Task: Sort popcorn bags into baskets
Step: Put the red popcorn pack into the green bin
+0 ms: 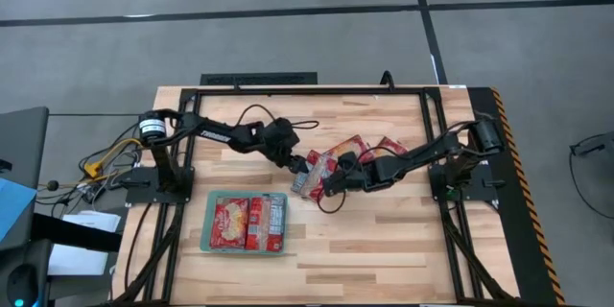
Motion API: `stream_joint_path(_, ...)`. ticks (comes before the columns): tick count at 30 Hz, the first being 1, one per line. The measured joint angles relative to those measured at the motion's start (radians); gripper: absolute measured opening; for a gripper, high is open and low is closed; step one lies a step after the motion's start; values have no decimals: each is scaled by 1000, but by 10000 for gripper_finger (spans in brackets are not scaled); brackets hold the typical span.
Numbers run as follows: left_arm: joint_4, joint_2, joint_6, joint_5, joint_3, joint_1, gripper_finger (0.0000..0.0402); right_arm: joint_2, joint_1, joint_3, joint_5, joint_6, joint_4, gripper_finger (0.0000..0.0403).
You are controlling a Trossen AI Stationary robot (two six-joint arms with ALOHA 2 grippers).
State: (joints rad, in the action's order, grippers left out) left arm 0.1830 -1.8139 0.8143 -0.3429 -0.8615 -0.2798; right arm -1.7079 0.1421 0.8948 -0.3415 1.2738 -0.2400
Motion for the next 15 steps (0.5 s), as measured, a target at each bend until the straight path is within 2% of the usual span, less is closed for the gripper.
stream_joint_path(11, 129, -109, 87, -75, -2, 30, 332, -69, 2, 3, 1, -45, 99, 249)
stream_joint_path(15, 110, -112, 95, -77, -3, 26, 307, -92, 5, 2, 5, -44, 124, 249)
